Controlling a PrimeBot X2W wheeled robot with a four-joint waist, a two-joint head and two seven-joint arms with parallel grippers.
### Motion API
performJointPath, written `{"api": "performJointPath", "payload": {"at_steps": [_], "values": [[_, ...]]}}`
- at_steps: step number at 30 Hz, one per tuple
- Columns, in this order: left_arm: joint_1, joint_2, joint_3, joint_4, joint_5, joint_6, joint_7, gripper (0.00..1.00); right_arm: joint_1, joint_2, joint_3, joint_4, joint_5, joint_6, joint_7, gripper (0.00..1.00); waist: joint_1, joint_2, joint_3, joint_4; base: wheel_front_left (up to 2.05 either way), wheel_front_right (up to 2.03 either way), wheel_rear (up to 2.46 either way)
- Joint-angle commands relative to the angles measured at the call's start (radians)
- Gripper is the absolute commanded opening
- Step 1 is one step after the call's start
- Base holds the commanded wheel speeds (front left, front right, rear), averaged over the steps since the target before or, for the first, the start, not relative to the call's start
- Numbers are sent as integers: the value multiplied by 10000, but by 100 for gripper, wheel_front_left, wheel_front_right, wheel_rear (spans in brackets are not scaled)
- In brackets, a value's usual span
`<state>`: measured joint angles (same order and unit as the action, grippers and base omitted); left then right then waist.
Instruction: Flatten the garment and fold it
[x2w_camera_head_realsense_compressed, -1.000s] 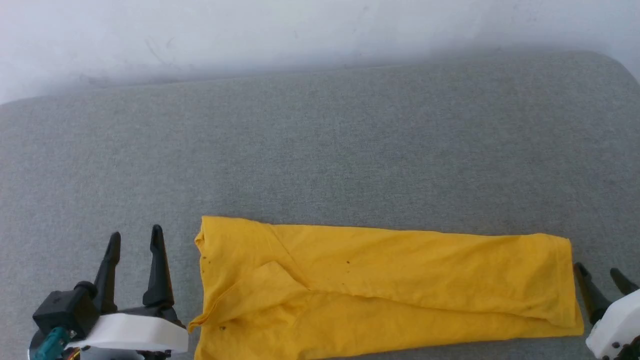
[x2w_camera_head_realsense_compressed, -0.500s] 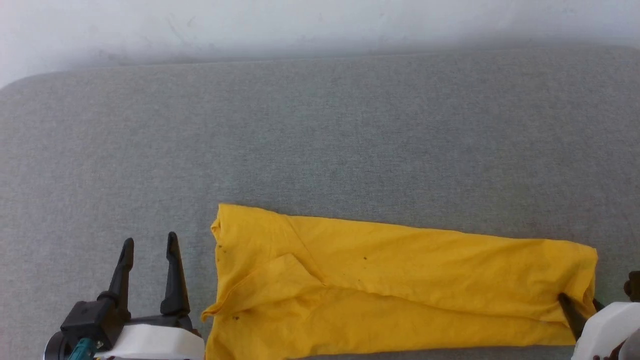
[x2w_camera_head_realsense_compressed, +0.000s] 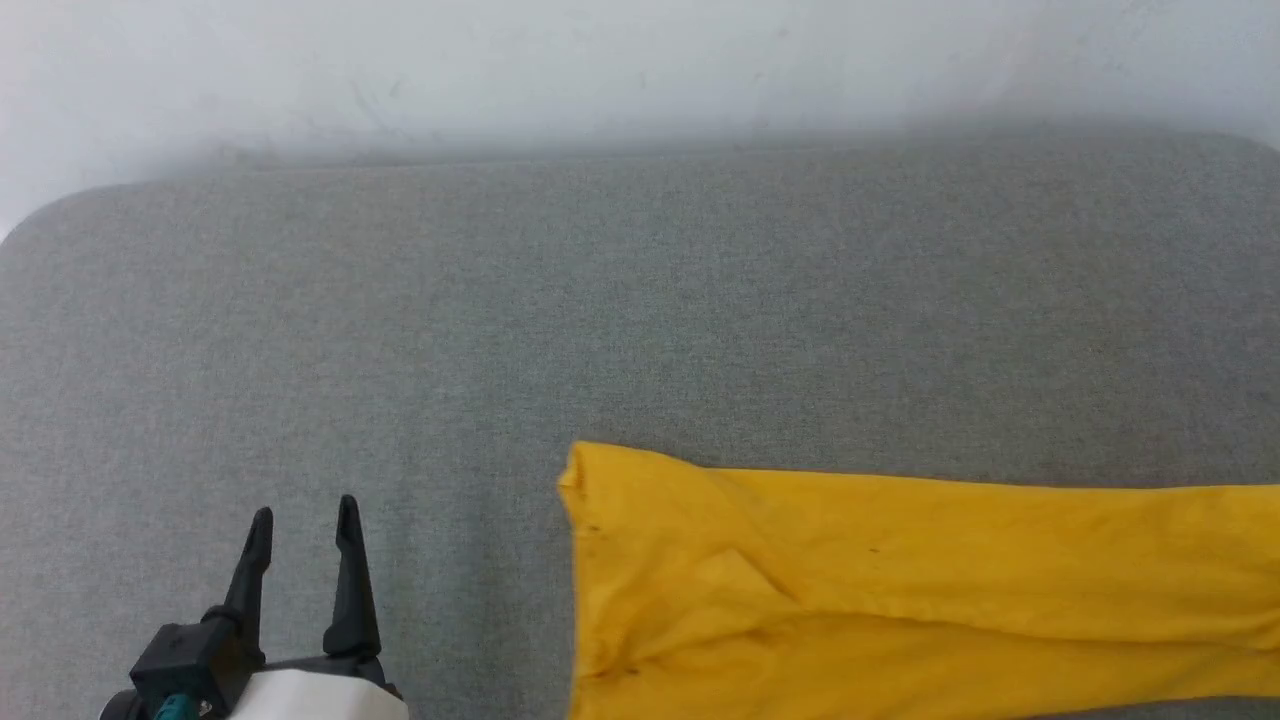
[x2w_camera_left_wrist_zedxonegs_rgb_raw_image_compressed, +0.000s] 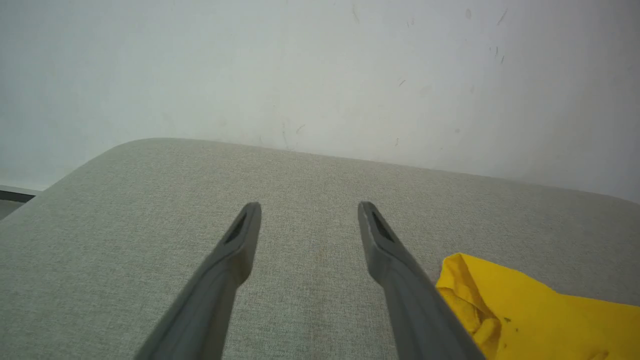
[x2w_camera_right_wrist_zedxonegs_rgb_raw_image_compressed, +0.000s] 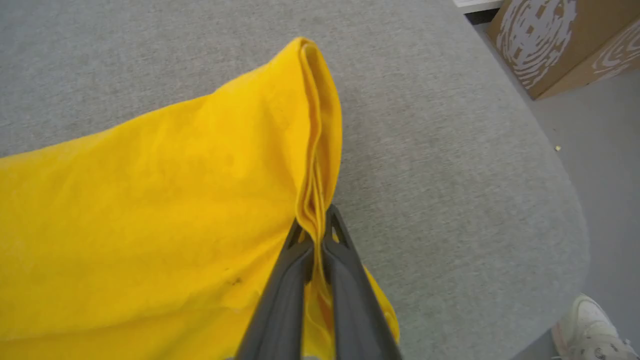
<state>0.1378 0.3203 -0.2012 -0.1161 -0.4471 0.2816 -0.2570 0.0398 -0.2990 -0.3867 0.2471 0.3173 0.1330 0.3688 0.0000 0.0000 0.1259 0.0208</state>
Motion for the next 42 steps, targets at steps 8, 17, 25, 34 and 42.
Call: {"api": "performJointPath", "payload": {"at_steps": [8, 17, 25, 34, 42], "values": [[132, -129, -42, 198, 14, -146, -47, 100, 43, -231, -345, -480, -50, -23, 377, 0, 0, 0, -142, -62, 0, 0, 0], [59, -359, -148, 430, -65, -304, -47, 100, 550, 736, 1717, -2646, 1260, -23, 2140, 0, 0, 0, -207, -46, 0, 0, 0], [-62, -503, -150, 611, -89, -459, -47, 100, 355, 1518, 4038, -4475, 2167, -23, 3498, 0, 0, 0, -192, 159, 0, 0, 0], [-253, -653, -220, 812, -94, -632, -47, 100, -757, 1935, 6185, -4405, 2160, -23, 3694, 0, 0, 0, -64, 590, 0, 0, 0], [-504, -767, -291, 1010, -73, -725, -47, 100, -1601, 2242, 7121, -3046, 1485, -23, 3390, 0, 0, 0, 104, 937, 0, 0, 0]]}}
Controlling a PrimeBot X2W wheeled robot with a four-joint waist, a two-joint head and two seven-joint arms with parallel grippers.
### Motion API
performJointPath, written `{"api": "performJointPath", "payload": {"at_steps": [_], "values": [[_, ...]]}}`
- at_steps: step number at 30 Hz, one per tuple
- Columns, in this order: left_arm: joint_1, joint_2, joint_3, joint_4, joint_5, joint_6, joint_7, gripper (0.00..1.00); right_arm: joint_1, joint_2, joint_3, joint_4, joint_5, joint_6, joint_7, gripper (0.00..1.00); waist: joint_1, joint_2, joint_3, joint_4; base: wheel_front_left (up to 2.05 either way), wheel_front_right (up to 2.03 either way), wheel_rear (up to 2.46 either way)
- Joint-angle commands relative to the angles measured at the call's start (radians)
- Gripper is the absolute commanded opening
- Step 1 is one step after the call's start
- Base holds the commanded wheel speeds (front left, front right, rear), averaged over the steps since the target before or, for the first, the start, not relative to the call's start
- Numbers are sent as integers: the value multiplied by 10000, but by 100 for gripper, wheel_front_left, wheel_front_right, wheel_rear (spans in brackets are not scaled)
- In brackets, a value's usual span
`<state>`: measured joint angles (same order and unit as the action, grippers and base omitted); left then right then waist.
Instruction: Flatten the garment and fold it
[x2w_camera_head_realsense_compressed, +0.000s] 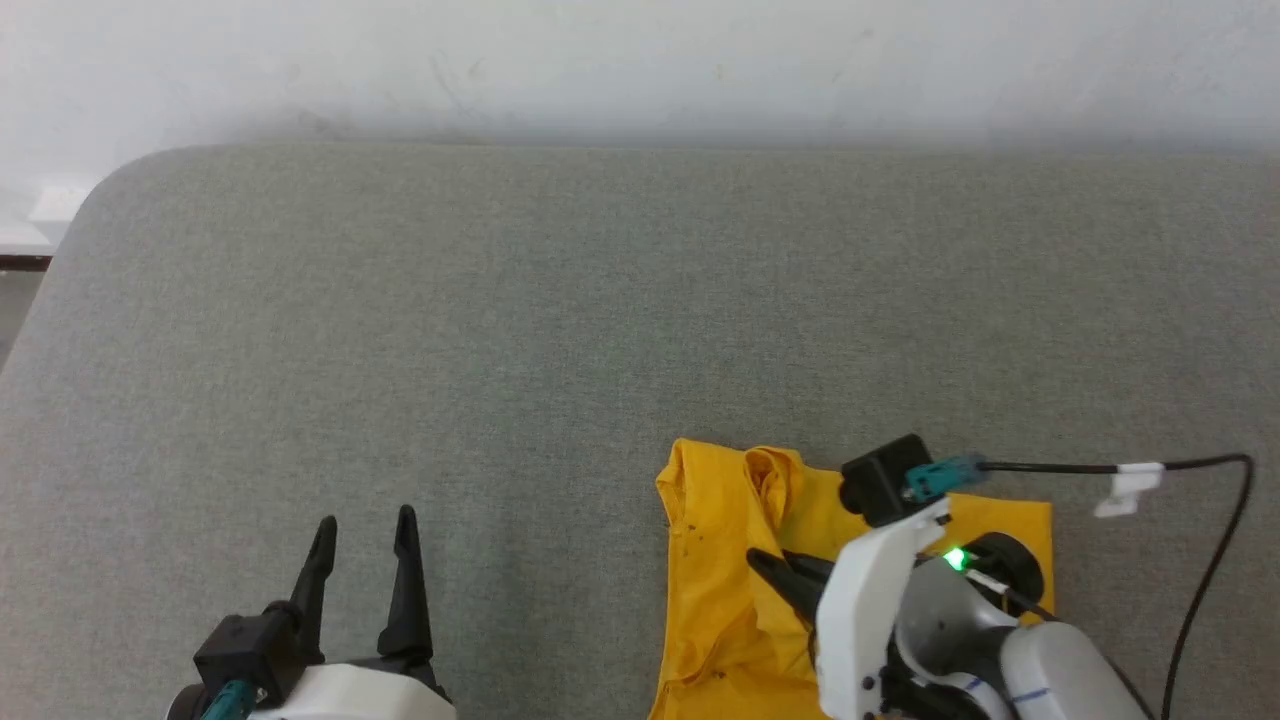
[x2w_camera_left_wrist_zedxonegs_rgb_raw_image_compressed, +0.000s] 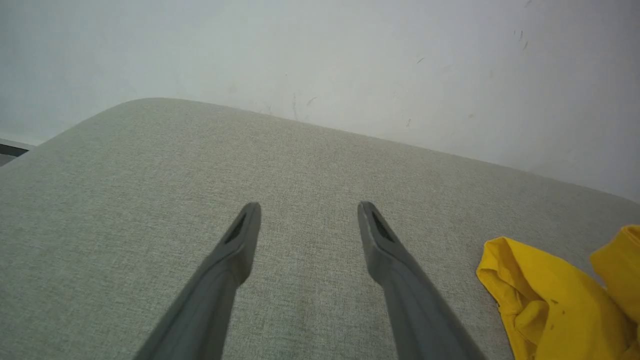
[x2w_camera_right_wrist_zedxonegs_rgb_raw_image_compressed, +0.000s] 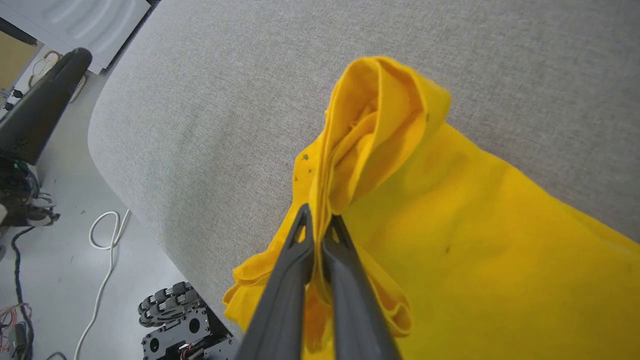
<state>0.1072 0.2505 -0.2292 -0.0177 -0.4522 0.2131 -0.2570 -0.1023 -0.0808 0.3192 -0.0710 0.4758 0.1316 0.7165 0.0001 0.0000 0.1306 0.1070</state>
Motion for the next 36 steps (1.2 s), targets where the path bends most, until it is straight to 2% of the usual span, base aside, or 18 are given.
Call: {"api": "performJointPath", "payload": {"at_steps": [1, 9, 10, 13, 14, 15, 20, 24, 27, 33, 36], "values": [[-223, -89, -20, 52, -16, -49, -47, 100, -285, 93, 169, 366, -238, -9, -160, 0, -1, 0, 66, 100, 0, 0, 0], [-369, -321, -173, 384, -26, -191, -47, 100, -902, 297, 582, 2621, -1304, -9, -990, 0, -1, 0, -17, 249, 0, 0, 0], [-388, -344, -190, 428, -24, -210, -47, 100, -946, 299, 627, 2903, -1316, -9, -1052, 7, -1, 0, -40, 262, 0, 0, 0], [-438, -385, -221, 559, -21, -262, -47, 100, -1094, 302, 769, 3593, -1328, -9, -1332, 45, -1, 0, -120, 292, 0, 0, 0], [-441, -389, -218, 600, -23, -276, -47, 100, -1125, 303, 811, 3788, -1273, -9, -1408, 65, -1, 0, -161, 289, 0, 0, 0], [-430, -388, -210, 636, -27, -287, -47, 100, -1154, 303, 865, 3951, -1215, -9, -1488, 100, -1, 0, -207, 278, 0, 0, 0], [-198, -321, -128, 718, -73, -327, -47, 100, -1179, 304, 1083, 3989, -274, -9, -1847, 100, -1, 0, -442, 72, 0, 0, 0], [-39, -237, -73, 696, -107, -329, -47, 100, -964, 305, 502, 3237, 29, -9, -1990, 100, -1, 0, -524, -158, 0, 0, 0], [35, -221, -75, 658, -128, -332, -47, 100, -436, 305, -551, 2348, -202, -9, -1933, 100, -1, 0, -540, -326, 0, 0, 0], [36, -207, -91, 574, -122, -330, -47, 100, 994, 305, -3363, 315, -1374, -9, -1829, 100, -1, 0, -411, -597, 0, 0, 0], [27, -175, -65, 523, -93, -325, -47, 100, 1476, 251, -4292, -269, -1872, -9, -2234, 100, -1, 0, -326, -701, 0, 0, 0]]}}
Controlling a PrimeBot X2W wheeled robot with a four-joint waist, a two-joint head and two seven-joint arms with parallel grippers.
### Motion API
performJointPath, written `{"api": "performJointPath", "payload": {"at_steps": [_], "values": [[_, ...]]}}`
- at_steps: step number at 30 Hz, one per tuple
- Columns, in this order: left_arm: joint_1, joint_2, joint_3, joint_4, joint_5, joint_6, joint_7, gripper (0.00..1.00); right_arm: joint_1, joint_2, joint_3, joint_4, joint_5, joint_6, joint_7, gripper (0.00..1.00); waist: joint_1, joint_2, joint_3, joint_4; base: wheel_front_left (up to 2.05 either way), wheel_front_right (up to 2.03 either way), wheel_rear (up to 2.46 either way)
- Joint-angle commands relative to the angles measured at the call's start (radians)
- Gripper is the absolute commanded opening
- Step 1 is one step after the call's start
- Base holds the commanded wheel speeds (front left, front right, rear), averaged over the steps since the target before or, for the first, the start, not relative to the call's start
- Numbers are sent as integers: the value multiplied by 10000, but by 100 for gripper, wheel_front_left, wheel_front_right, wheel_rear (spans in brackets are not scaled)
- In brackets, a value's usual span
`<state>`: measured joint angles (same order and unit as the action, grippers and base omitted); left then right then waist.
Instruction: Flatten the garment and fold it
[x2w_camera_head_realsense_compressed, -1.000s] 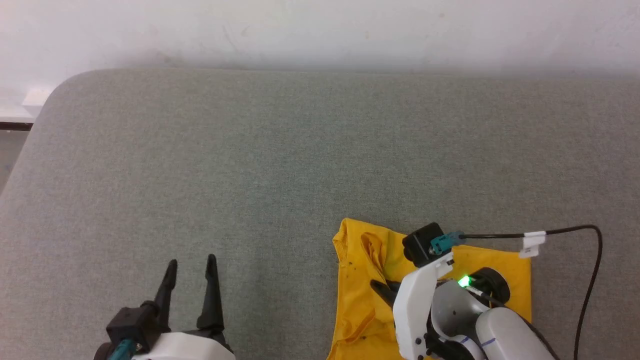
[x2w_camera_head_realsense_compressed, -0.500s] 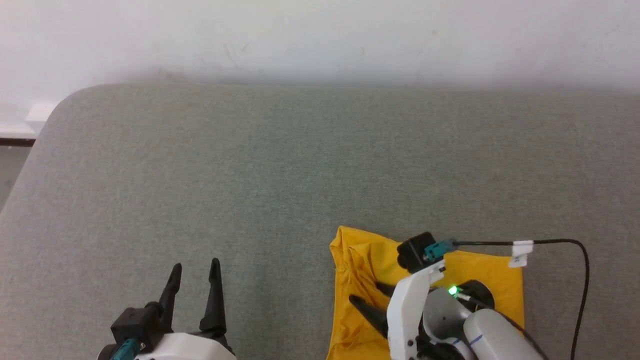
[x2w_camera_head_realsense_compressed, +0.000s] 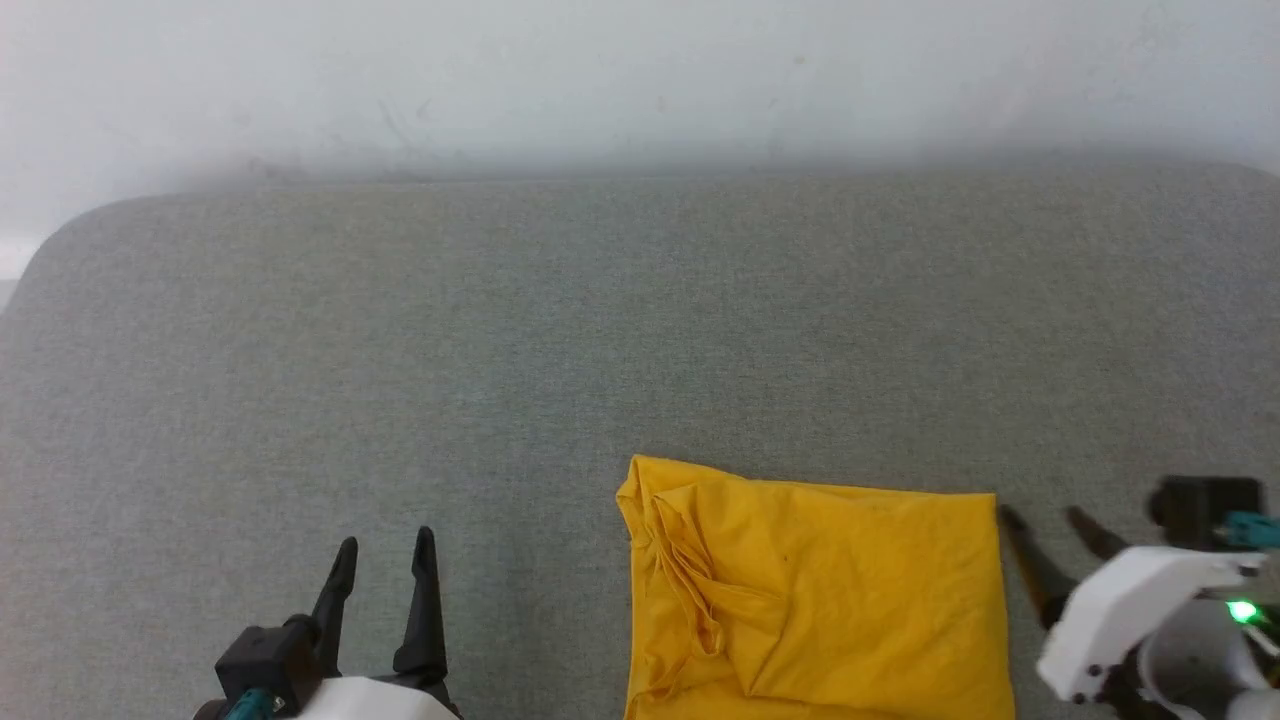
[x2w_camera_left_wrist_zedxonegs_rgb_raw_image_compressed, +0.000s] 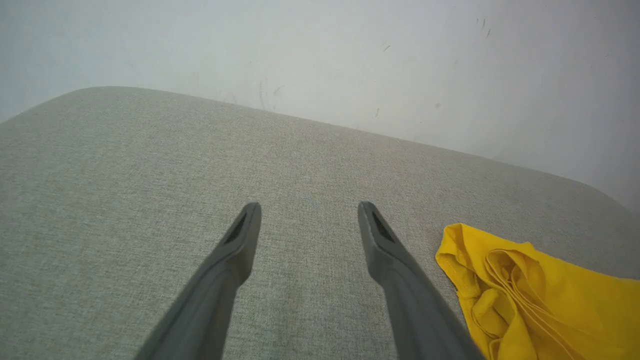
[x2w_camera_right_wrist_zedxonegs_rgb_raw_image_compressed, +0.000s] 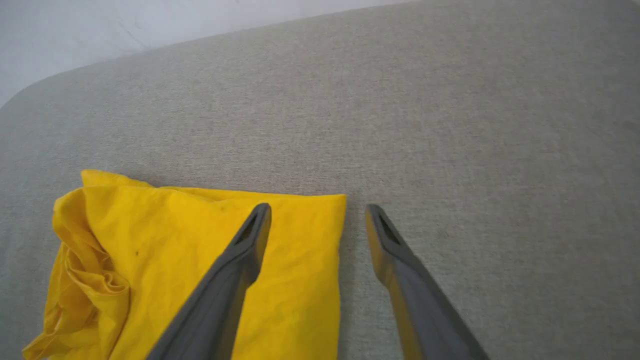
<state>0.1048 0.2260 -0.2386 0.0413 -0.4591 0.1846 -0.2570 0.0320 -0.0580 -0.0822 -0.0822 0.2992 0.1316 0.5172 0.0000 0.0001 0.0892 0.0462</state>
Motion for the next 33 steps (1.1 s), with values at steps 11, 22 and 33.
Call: {"api": "performJointPath", "payload": {"at_steps": [11, 22, 33], "values": [[-155, 284, 13, -360, 309, 26, -9, 100, 186, 73, -271, 1581, 85, -9, -813, 100, 0, -1, 287, 56, 0, 0, 0], [-288, 430, -18, -528, 363, 107, 125, 100, -848, 76, 86, 3706, 486, -9, -1469, 0, 0, -1, 441, 397, 0, 0, 0], [-684, 485, -130, -925, 510, 193, 206, 100, -2370, -170, -48, 3128, 32, -9, -1514, 0, 0, -1, 765, -201, 0, 0, 0]]}}
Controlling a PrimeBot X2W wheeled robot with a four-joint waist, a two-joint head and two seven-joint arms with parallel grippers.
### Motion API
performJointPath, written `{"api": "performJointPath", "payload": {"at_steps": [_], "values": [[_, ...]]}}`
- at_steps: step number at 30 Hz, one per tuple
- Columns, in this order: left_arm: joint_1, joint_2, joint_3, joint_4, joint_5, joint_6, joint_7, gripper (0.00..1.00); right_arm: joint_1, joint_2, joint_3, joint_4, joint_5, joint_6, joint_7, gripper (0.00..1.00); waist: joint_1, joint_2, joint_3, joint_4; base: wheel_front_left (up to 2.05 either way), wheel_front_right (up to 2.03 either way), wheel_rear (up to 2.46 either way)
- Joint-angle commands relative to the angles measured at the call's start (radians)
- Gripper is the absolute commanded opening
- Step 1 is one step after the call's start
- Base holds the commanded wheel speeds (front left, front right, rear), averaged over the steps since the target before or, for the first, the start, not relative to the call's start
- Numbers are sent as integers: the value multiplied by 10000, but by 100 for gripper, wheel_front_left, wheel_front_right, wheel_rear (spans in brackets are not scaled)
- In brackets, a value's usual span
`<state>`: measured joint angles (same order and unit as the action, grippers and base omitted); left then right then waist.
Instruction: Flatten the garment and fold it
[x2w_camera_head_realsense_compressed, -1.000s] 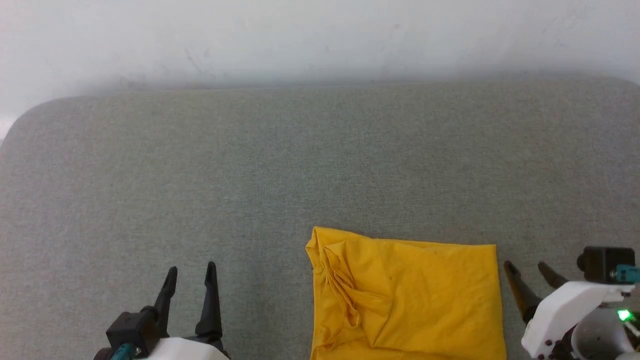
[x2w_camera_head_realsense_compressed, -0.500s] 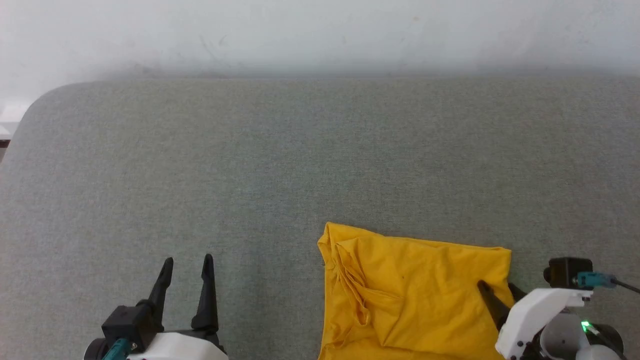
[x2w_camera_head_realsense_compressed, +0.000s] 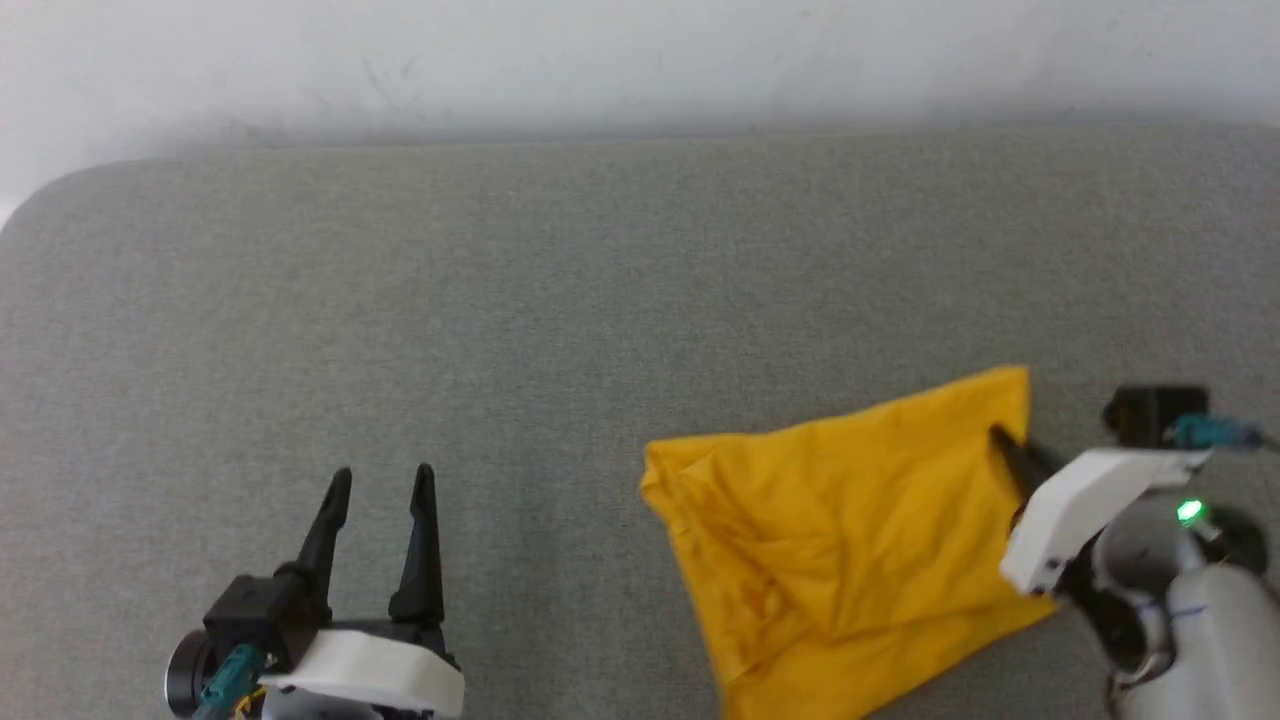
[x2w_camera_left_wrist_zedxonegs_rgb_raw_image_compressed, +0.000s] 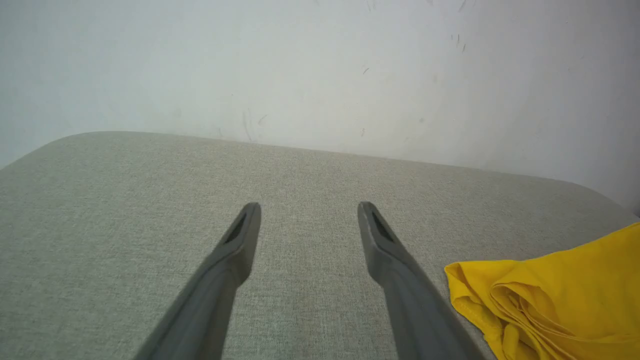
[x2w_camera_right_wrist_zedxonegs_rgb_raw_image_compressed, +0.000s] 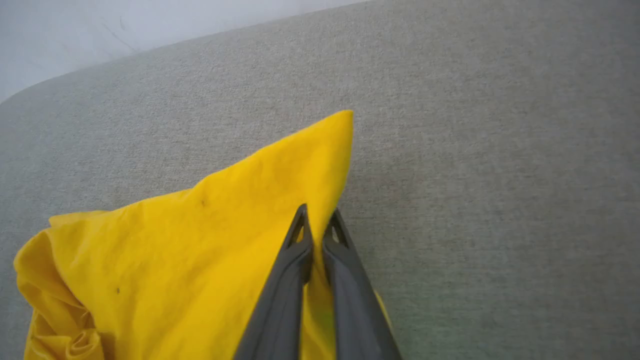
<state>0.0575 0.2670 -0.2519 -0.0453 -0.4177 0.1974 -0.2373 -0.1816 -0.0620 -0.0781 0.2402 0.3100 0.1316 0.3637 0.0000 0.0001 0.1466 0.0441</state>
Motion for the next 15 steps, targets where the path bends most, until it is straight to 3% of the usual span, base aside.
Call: {"api": "performJointPath", "payload": {"at_steps": [1, 15], "values": [[-286, 82, -13, -93, 121, 73, 30, 100, -403, -295, -134, -217, -159, -9, 144, 0, 0, -1, 291, -253, 0, 0, 0], [-1881, 602, 17, -881, 746, 223, 544, 100, -3103, -4017, -698, -1069, -483, -9, 1386, 0, 0, -1, 2509, -1173, 0, 0, 0]]}}
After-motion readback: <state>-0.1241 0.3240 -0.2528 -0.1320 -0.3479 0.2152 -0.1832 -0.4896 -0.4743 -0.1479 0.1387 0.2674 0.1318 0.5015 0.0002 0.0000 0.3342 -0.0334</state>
